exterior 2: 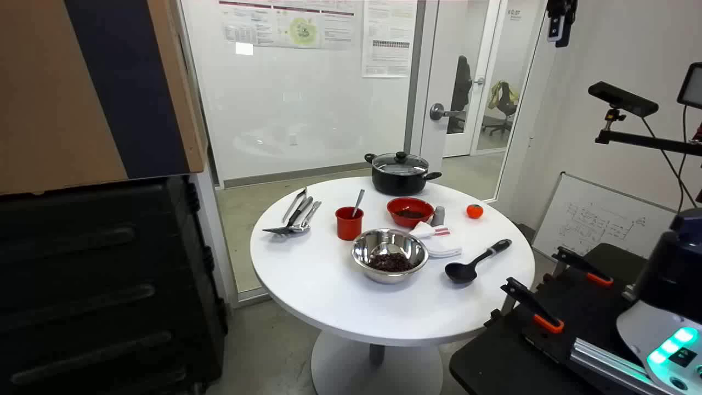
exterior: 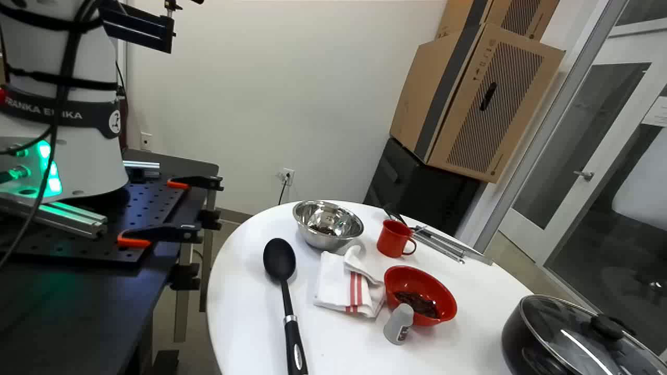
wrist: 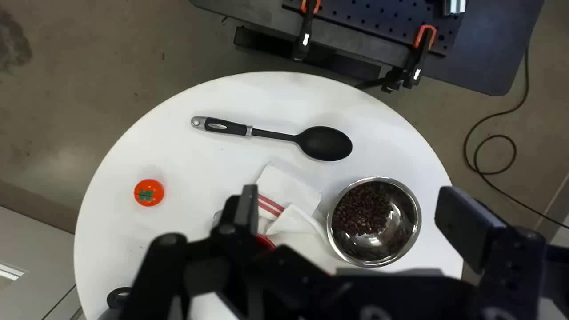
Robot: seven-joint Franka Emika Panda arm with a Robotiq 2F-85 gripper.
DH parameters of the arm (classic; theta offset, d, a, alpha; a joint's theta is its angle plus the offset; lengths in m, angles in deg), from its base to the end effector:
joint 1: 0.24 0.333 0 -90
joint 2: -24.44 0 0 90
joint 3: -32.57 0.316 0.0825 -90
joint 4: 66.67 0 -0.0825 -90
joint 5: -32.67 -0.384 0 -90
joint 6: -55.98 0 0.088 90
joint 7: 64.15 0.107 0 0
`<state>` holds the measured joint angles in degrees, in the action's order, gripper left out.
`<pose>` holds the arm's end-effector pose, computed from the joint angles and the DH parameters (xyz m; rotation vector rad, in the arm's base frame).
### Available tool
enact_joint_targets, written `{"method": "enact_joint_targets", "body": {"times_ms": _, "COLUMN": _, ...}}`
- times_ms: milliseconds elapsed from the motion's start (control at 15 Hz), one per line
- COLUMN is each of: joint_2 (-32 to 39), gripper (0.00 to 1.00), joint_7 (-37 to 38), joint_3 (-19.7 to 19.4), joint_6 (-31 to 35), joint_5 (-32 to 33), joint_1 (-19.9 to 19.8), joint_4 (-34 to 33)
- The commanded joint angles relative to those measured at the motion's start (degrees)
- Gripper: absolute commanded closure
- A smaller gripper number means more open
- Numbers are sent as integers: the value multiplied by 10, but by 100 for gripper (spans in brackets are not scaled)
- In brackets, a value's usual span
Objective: Put the grey shaker inside the red bowl
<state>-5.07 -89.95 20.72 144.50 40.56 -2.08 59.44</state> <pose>0.3647 -0.1181 0.5630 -3.0937 -0.3918 0.2392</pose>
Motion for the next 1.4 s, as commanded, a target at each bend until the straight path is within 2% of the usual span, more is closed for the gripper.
{"method": "enact_joint_targets", "body": {"times_ms": 0, "joint_2": 1, "gripper": 0, "joint_7": -1, "joint_3": 1, "joint_6": -1, "joint_5": -1, "joint_1": -2, "joint_4": -2}}
{"method": "enact_joint_targets", "body": {"times_ms": 400, "joint_2": 18, "gripper": 0, "joint_7": 20, "joint_3": 3, "joint_6": 16, "joint_5": -7, "joint_1": -3, "joint_4": 0}}
{"method": "enact_joint_targets", "body": {"times_ms": 533, "joint_2": 42, "gripper": 0, "joint_7": 8, "joint_3": 0, "joint_6": 52, "joint_5": -14, "joint_1": 5, "joint_4": 4}}
{"method": "enact_joint_targets", "body": {"times_ms": 733, "joint_2": 95, "gripper": 0, "joint_7": 36, "joint_3": 6, "joint_6": 167, "joint_5": -40, "joint_1": 6, "joint_4": 14}}
{"method": "enact_joint_targets", "body": {"times_ms": 800, "joint_2": 123, "gripper": 0, "joint_7": 41, "joint_3": 10, "joint_6": 185, "joint_5": -48, "joint_1": 7, "joint_4": 9}}
{"method": "enact_joint_targets", "body": {"times_ms": 1133, "joint_2": 246, "gripper": 0, "joint_7": 63, "joint_3": 41, "joint_6": 182, "joint_5": -86, "joint_1": 11, "joint_4": -31}}
{"method": "enact_joint_targets", "body": {"times_ms": 1333, "joint_2": 294, "gripper": 0, "joint_7": 95, "joint_3": 59, "joint_6": 171, "joint_5": -87, "joint_1": 4, "joint_4": -57}}
